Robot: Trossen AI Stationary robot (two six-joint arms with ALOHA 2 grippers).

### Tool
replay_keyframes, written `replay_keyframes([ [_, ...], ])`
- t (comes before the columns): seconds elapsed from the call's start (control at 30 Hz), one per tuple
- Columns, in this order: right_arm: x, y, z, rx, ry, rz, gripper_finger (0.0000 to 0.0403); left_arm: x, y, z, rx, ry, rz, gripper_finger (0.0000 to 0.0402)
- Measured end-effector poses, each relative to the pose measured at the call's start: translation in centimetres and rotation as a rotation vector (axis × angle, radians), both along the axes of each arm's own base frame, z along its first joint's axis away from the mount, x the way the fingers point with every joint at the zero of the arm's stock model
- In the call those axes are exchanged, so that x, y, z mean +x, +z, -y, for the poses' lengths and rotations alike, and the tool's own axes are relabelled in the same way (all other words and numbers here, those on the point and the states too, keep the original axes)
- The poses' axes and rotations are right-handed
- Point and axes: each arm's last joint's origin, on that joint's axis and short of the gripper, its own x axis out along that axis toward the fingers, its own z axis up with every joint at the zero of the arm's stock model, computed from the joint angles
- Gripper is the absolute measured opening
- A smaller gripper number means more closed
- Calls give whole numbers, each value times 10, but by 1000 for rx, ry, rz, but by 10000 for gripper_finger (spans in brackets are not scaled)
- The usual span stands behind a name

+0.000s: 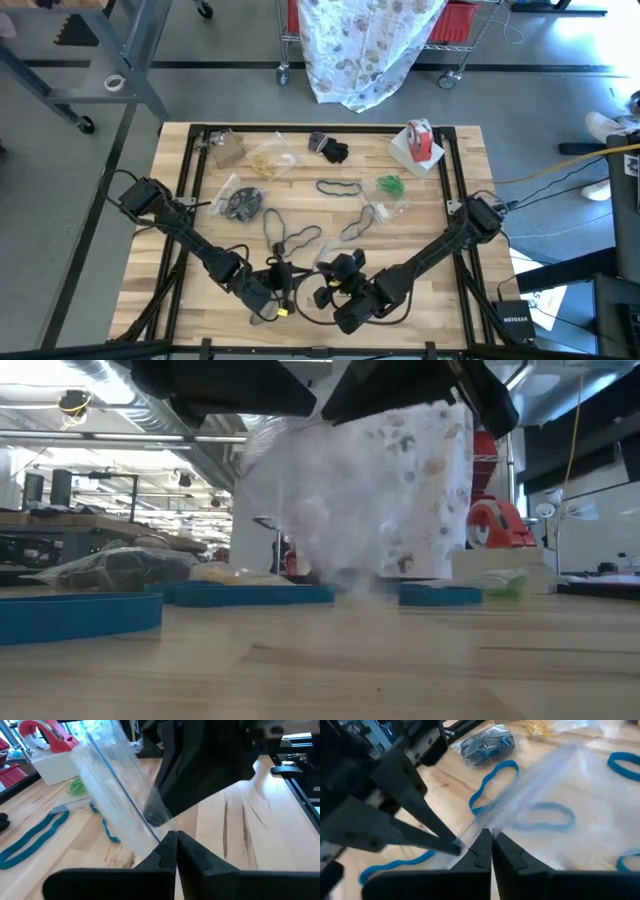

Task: Sort rubber bands
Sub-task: Open the transparent zip bag

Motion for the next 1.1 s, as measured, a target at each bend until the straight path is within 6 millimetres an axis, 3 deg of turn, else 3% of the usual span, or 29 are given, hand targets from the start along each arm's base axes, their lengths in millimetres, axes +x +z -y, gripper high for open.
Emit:
replay_keyframes([
  [0.27, -15, -15, 2, 3, -29, -144, 0, -15, -7, -6, 106, 236, -12, 0],
  [0.53, -16, -15, -2, 24, -11, -146, 0, -9, -4, -6, -41, 137, -22, 3],
  [0.8, -15, -14, -2, 8, -15, -129, 0, 14, -12, -13, -262, -63, -71, 86],
  [0.93, -15, -14, -2, 8, -15, -128, 0, 20, -21, -19, -272, -43, -70, 120],
  [1.1, -14, -14, -2, 11, -14, -123, 0, 29, -26, -30, -280, 6, -59, 129],
])
